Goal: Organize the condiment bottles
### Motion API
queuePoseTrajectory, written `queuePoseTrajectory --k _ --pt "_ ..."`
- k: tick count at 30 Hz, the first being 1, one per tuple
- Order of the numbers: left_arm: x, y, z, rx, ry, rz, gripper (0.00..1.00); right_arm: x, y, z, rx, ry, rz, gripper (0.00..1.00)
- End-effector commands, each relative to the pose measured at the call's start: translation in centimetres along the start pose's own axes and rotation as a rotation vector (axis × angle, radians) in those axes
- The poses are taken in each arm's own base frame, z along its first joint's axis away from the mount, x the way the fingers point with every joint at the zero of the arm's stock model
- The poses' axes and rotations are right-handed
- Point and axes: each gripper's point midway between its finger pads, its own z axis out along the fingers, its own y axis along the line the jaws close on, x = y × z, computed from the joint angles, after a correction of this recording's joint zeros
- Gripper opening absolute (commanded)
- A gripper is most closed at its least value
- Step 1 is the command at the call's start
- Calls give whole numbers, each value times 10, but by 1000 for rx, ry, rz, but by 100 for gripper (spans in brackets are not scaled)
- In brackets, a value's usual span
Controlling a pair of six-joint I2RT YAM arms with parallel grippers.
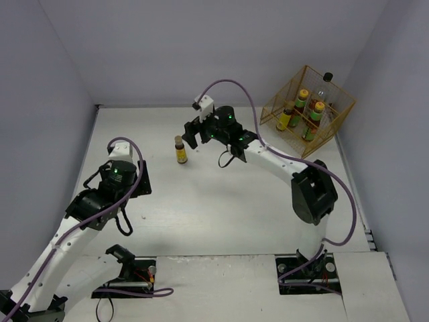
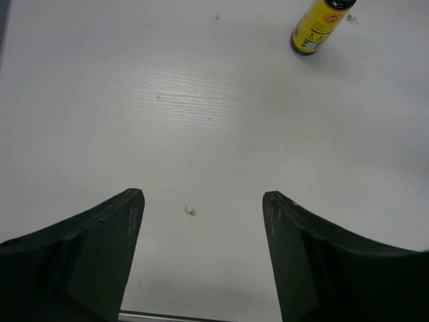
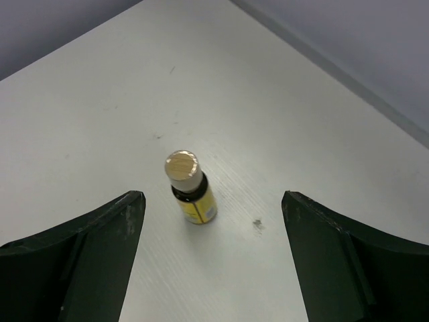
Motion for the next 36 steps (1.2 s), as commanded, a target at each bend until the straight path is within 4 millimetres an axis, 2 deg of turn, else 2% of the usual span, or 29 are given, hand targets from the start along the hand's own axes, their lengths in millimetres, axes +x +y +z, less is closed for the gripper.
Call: queuePoseTrajectory --k 1,6,8,9,13,18,19,21,22,23,25,26,30,31,32,33,34,35,36 --pt "-13 6 -13 -11 -32 -43 71 -38 30 23 -78 -121 -16 85" --pt "-12 12 -21 -20 -34 -62 71 -17 50 55 -117 -95 -3 84" --pt "-11 15 -25 -26 -32 -67 71 -10 52 63 -115 -88 1 83" --pt "-12 17 -27 -31 -36 -71 71 0 52 70 -114 -70 4 82" --pt "-10 23 -32 -44 -40 -82 71 9 53 83 -99 -67 0 77" --pt "-7 27 -35 -54 -41 -92 71 20 46 87 -60 -65 2 58" --pt "-7 27 -35 -55 -40 -93 71 24 45 86 -58 -59 0 49" --pt "-6 27 -35 -52 -39 -95 71 21 43 84 -41 -71 -5 38" --pt "-6 27 -34 -53 -38 -95 71 20 43 83 -36 -77 -6 31" --pt "-6 26 -34 -51 -38 -96 71 22 40 81 -26 -80 -8 19" --pt "-7 25 -33 -46 -40 -97 71 14 36 75 -3 -94 -12 5" --pt "-7 23 -32 -41 -37 -95 71 10 33 72 7 -100 -18 1" --pt "-10 17 -29 -22 -43 -95 71 -13 9 43 85 -134 -32 0" --pt "-10 16 -29 -15 -44 -97 71 -34 3 28 109 -172 -37 0" --pt "-11 14 -28 -10 -47 -98 71 -32 -3 19 128 -166 -42 0" --pt "-12 13 -27 -10 -47 -93 71 -37 -20 8 166 -173 -42 0" --pt "-12 12 -26 -4 -47 -93 71 -54 -29 -10 199 -199 -44 0" --pt "-12 10 -24 1 -45 -90 71 -52 -40 -20 227 -191 -46 0" --pt "-12 8 -23 5 -46 -88 71 -57 -62 -34 274 -198 -41 0"
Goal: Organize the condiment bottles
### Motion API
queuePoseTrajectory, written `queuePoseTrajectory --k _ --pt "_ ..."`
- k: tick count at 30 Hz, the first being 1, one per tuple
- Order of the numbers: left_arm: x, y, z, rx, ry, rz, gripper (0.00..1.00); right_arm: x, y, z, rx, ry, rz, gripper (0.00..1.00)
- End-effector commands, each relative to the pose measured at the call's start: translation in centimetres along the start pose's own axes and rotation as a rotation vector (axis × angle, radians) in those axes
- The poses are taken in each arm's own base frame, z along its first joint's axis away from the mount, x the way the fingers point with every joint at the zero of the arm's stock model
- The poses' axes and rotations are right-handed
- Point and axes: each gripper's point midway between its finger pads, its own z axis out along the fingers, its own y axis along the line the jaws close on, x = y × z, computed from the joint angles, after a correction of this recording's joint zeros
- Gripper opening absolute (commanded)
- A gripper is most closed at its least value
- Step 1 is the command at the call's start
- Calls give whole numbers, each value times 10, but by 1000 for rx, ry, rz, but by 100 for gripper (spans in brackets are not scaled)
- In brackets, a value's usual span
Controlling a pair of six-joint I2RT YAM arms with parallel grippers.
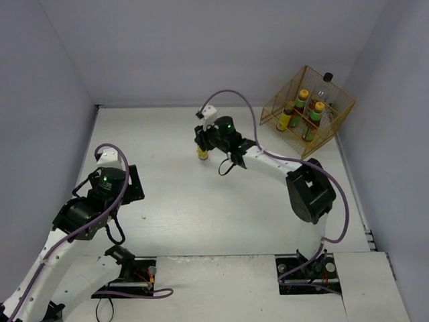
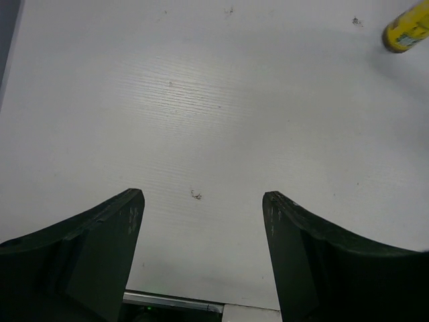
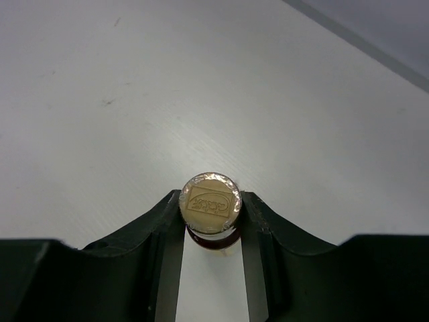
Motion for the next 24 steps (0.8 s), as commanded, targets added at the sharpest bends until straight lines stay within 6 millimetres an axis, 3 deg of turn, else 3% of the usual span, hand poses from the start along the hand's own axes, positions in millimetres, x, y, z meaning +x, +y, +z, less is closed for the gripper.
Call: queuePoseTrajectory --k 1,3,6,7,11,12,13,17,20,22,24 --pt "-23 -15 2 42 -61 -35 71 -136 -72 -86 206 -335 -27 0" --pt "-21 -18 5 51 -52 -29 71 -133 -105 -109 290 -328 -32 0" --pt "-22 -24 10 63 -48 -26 71 -134 -139 -144 379 -329 -23 0" --pt "-24 -26 11 70 -55 -29 71 -137 -162 -164 431 -341 -14 0" --pt "-25 -34 17 83 -50 -23 71 -127 -223 -214 580 -344 14 0" --pt "-25 -35 18 83 -45 -21 71 -127 -222 -214 579 -344 14 0" --pt "-26 -36 19 86 -47 -22 71 -123 -240 -227 620 -343 23 0" --pt "-27 -42 24 95 -41 -19 71 -116 -278 -252 693 -346 42 0" --pt "-28 -45 26 100 -37 -20 71 -109 -298 -265 732 -346 55 0" --pt "-29 -46 27 101 -36 -20 71 -104 -304 -263 737 -337 60 0" --pt "-29 -48 28 100 -35 -22 71 -90 -321 -271 770 -316 77 0"
